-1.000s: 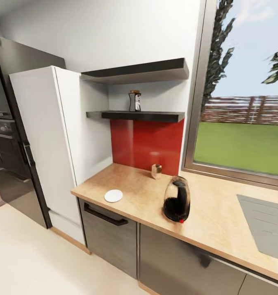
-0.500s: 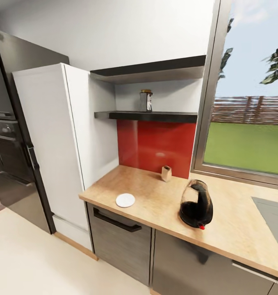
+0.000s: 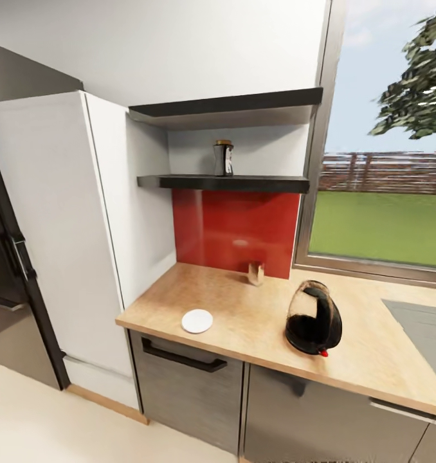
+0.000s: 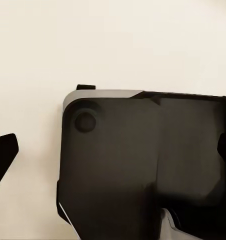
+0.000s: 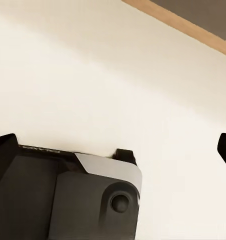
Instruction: Set up a coffee station on the kitchen countertop: keep the coffee maker on the countertop, move the bottle of coffee from the kitchen shelf to the counter next to the coffee maker, place a paper coffee filter on top of the coffee maker, put the saucer next to the coffee maker with the coffee cup on the saucer, and place the electric kettle next to the coffee maker.
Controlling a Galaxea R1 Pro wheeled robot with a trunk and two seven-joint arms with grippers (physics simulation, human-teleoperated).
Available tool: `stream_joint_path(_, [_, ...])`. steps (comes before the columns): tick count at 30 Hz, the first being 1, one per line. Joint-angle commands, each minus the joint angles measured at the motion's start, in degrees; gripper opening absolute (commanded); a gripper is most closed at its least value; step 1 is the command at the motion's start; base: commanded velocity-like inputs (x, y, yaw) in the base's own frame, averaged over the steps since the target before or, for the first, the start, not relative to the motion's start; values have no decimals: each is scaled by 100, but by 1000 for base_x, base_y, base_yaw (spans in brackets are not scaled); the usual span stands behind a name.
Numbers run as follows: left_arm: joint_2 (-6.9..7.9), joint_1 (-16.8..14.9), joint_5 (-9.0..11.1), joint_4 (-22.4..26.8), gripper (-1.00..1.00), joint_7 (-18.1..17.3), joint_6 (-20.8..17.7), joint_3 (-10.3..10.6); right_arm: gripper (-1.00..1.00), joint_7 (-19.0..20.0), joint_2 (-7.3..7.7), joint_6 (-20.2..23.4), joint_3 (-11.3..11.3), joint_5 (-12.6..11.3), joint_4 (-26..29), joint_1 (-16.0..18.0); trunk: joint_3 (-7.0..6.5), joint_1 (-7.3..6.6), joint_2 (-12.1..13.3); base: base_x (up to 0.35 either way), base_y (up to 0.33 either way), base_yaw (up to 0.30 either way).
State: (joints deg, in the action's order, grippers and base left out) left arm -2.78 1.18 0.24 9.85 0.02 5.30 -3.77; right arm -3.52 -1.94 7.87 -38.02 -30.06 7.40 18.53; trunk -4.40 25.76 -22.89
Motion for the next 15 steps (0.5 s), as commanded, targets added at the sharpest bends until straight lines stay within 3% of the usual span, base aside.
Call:
stream_joint_path(1, [-7,5,3,8,100,-2,6,-34,100,-34,1,30,-48,-43,9,1,0,2,-3,8,319,-259])
stream_joint_path(15, [-4,5,3,17,100,-2,6,-27,100,-34,9,31,-48,-43,7,1,0,2,-3,15,317,-259])
